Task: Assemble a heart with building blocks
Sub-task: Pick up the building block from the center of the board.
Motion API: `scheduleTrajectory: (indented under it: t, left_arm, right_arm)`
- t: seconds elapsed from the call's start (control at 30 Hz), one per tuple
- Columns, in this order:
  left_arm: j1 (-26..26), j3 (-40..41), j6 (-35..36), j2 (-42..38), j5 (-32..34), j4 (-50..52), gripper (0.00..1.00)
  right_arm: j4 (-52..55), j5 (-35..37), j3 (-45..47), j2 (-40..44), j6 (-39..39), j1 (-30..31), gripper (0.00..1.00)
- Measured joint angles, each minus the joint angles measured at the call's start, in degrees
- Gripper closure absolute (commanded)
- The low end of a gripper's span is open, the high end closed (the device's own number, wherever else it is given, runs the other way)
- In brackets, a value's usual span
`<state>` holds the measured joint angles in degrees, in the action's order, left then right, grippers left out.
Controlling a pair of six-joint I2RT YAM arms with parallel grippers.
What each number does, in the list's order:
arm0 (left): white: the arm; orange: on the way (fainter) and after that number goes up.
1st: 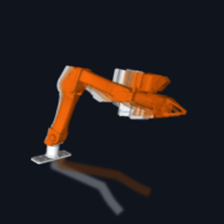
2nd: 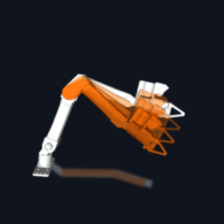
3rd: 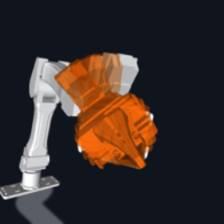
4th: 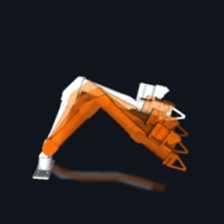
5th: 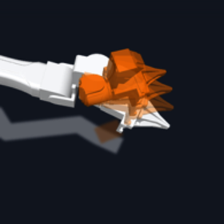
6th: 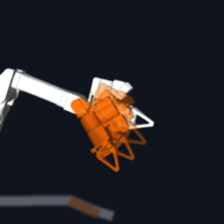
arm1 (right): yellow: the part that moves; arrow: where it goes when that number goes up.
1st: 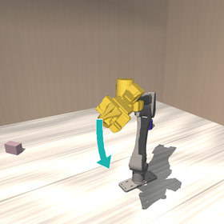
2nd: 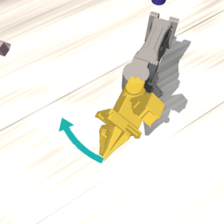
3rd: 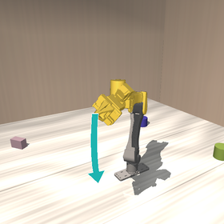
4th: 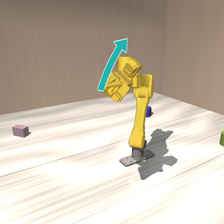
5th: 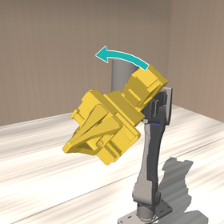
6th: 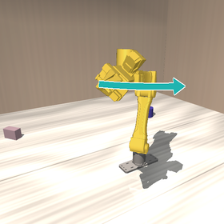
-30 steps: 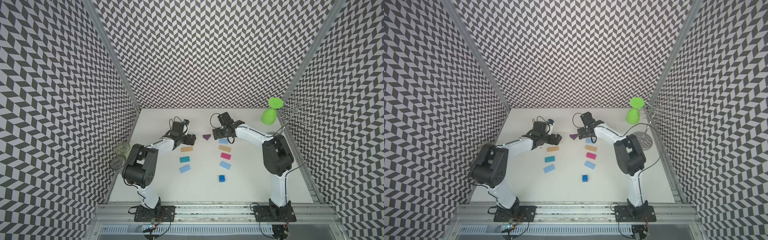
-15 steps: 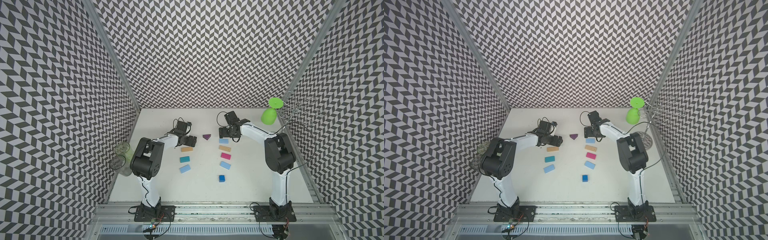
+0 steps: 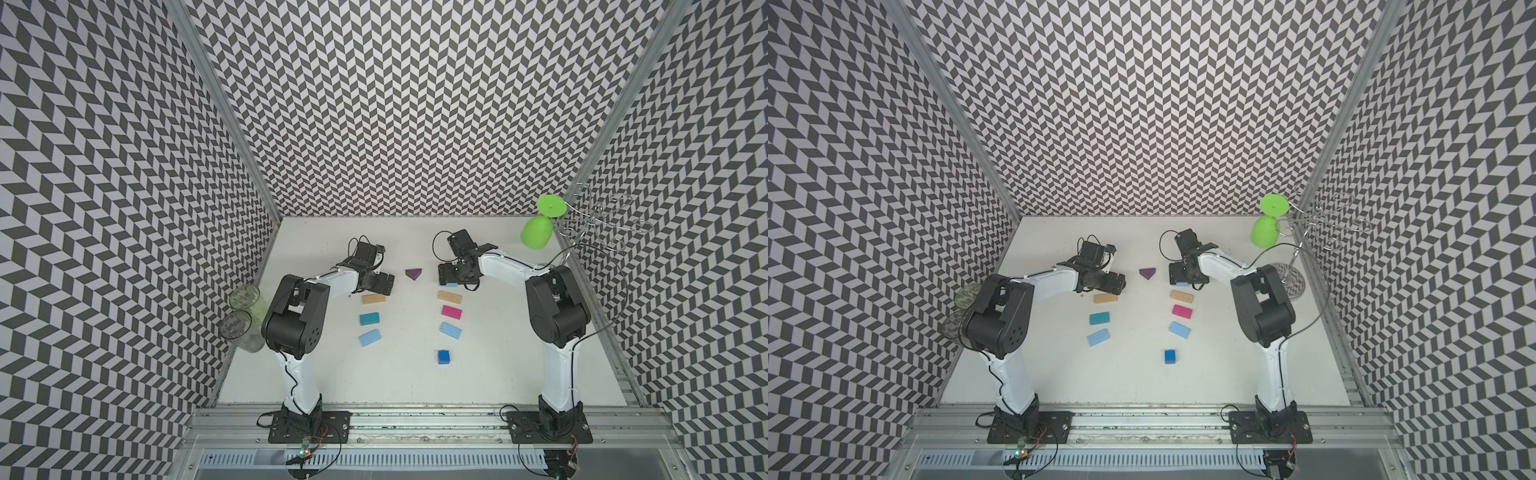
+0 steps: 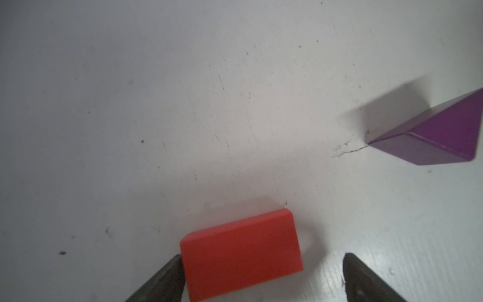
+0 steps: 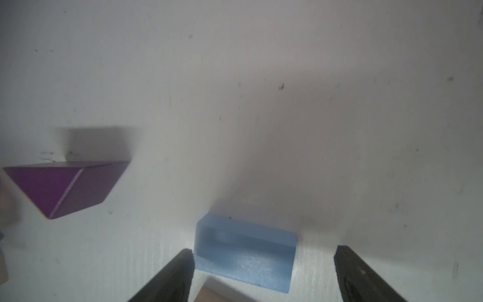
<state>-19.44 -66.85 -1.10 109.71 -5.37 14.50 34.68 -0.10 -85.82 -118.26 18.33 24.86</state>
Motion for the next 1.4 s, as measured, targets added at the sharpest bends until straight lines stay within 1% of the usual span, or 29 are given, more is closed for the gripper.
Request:
scheduleTrajectory:
  t: [0.23,0.43,0.53,0.63,0.8,0.87,0.97,1.1,1.17,1.23,1.27,1.4]
  left_arm:
    - [-0.04,-0.02,0.04,0.0,0.46,0.22,0.06]
    - [-0.2,-0.02,0.04,-0.07,1.36,0.63,0.07]
    - [-0.33,-0.02,0.02,-0.09,1.68,0.81,0.07]
    - [-0.5,-0.02,0.02,-0.11,2.12,0.98,0.09]
    - [-0.98,-0.02,-0.02,-0.11,3.1,1.29,0.16]
    - [-1.29,-0.02,-0.02,-0.11,3.41,1.44,0.19]
    - [-1.7,-0.02,0.02,-0.11,4.07,1.64,0.27]
    - [-2.08,-0.02,0.07,-0.11,5.03,1.97,0.38]
    - [-2.21,-0.02,0.09,-0.2,5.64,2.16,0.41]
    - [-2.32,-0.02,-0.02,-0.33,6.21,2.45,0.39]
    - [-2.36,-0.02,0.0,-0.39,6.45,2.54,0.36]
    - [-2.51,-0.02,-0.22,-0.39,7.13,3.26,0.15]
  right_arm:
    - [-0.02,-0.42,0.39,-0.07,0.22,0.5,0.16]
    - [-0.22,-0.76,0.5,-0.28,0.59,1.29,0.19]
    - [-0.35,-0.76,0.59,-0.72,0.81,1.57,0.23]
    - [-0.42,-0.68,0.7,-0.72,1.11,1.64,0.3]
    - [-0.52,-0.26,0.81,-0.72,1.38,1.64,0.53]
    - [-0.66,-0.09,0.79,-0.72,1.46,1.64,0.58]
    - [-0.72,0.22,0.81,-0.72,1.42,1.64,0.63]
    - [-0.7,0.44,0.81,-0.72,1.29,1.66,0.65]
    - [-0.7,0.66,0.81,-0.7,1.09,1.66,0.66]
    - [-0.57,1.2,0.81,-0.59,0.57,1.66,0.66]
    - [-0.42,1.66,0.81,-0.48,0.17,1.64,0.66]
    - [0.28,3.43,0.81,-0.15,-1.09,1.66,0.66]
